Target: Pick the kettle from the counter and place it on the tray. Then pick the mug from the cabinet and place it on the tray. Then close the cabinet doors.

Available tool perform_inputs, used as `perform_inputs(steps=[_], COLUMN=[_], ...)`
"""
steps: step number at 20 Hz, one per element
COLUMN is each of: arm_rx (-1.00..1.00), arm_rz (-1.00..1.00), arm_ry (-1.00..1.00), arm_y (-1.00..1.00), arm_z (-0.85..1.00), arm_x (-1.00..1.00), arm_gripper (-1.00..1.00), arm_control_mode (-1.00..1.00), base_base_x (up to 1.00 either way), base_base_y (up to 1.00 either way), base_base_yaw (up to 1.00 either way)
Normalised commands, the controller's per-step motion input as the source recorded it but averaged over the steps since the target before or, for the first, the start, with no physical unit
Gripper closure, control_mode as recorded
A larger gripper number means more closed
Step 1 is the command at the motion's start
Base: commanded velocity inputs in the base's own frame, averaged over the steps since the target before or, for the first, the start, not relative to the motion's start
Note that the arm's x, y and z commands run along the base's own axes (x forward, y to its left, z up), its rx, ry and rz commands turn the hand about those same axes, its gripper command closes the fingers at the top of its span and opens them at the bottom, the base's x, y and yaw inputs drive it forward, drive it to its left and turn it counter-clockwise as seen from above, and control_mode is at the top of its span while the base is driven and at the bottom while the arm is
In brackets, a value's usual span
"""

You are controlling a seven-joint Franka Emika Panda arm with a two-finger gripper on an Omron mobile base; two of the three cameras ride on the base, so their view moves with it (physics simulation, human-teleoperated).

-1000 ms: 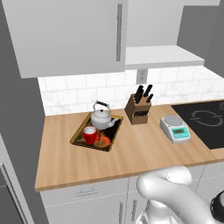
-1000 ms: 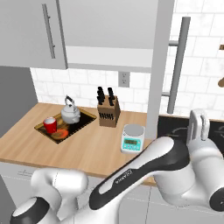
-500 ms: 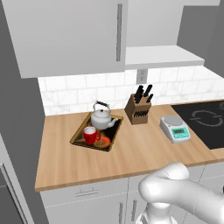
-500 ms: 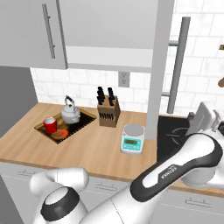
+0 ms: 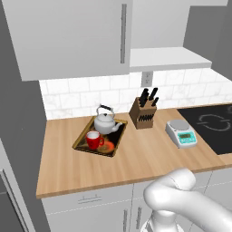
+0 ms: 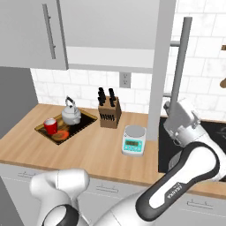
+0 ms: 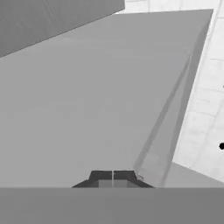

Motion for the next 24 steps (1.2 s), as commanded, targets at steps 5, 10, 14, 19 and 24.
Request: perform_inputs(steps=[5,10,14,19,24], arm_rx=[-0.13,-0.15,-0.08,0.0,-0.01], arm_rz=[0.09,0.06,0.0,0.0,-0.02], arm_ry=[-0.43,-0.28,0.24,0.37,0.26], arm_y=[1.0,1.0,0.88,0.49,0.5], arm_z=[0.34,0.03,0.36,0.59,0.43], arm_x=[0.0,0.07,0.41,0.63,0.49], arm_gripper=[1.0,1.0,1.0,1.0,1.0], arm_control_mode=[-1.0,-1.0,-1.0,-1.0,-1.0], base_base_x=[0.0,0.0,0.0,0.0,0.0], base_base_y=[0.0,0.0,0.0,0.0,0.0], base_base_yaw=[0.0,0.0,0.0,0.0,0.0])
